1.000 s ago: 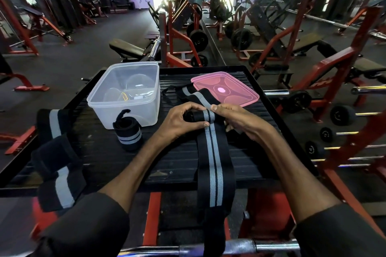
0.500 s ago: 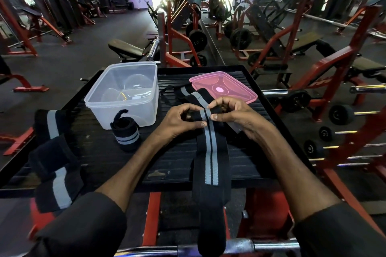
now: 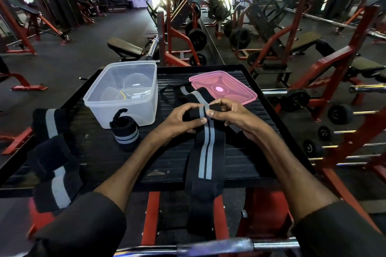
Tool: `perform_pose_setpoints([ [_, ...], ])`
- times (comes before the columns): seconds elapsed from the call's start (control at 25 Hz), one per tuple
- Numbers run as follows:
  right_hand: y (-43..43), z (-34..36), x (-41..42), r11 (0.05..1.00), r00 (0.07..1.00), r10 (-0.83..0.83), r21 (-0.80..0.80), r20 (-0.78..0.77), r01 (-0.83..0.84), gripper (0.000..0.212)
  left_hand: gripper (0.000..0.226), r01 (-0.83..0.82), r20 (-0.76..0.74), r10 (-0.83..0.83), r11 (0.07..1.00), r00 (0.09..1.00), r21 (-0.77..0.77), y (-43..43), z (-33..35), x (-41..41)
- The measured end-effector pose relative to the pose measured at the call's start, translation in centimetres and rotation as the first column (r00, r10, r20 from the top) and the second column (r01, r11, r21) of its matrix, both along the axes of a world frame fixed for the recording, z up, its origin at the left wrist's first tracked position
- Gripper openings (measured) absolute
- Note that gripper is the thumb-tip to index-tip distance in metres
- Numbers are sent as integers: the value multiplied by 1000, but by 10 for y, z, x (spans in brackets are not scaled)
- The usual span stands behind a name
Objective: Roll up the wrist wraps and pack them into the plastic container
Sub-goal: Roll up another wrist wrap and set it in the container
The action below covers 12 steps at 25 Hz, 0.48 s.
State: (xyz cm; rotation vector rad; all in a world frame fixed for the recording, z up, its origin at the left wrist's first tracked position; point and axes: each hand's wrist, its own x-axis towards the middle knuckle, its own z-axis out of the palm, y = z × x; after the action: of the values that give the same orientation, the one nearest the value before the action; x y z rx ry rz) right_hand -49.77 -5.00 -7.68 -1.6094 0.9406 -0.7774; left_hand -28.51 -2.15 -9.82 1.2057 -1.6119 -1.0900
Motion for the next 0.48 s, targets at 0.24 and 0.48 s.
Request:
perform_pose_setpoints([
  [0.24, -3, -1, -2, 997, 990, 27, 68, 137, -37, 46, 39, 28, -4, -27, 993, 1000, 119, 0, -2, 1],
  [0.48, -6, 3, 2, 959, 961, -8, 275, 275, -70, 39, 50, -102, 222, 204, 911, 954, -400, 1, -5, 3],
])
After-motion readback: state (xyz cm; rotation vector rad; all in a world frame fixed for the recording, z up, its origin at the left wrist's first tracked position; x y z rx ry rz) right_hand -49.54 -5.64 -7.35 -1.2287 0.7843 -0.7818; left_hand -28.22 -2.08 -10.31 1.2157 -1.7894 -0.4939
